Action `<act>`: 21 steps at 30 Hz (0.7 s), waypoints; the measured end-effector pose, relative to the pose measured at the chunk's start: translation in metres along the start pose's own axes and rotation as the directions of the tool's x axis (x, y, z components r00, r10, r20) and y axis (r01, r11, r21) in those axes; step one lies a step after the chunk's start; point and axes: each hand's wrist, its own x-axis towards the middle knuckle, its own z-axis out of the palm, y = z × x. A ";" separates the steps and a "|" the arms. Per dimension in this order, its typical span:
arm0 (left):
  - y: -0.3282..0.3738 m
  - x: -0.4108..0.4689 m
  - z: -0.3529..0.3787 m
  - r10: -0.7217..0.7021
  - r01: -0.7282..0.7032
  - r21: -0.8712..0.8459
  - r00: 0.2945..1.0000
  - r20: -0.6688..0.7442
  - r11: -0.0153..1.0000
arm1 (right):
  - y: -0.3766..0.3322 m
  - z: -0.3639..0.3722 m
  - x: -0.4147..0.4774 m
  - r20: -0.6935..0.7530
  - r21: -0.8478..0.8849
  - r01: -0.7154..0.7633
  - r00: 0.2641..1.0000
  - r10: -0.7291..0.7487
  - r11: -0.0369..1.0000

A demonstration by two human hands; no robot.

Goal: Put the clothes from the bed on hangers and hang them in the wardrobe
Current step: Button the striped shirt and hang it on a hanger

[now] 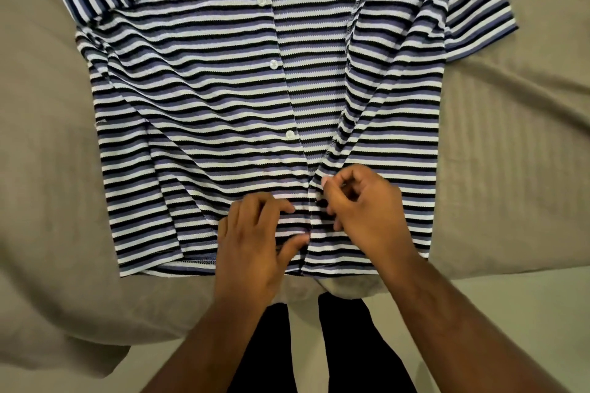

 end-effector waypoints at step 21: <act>-0.034 -0.041 -0.026 0.061 -0.045 -0.133 0.990 0.124 0.990 | -0.017 -0.002 0.002 -0.042 -0.229 0.044 0.998 -0.055 0.972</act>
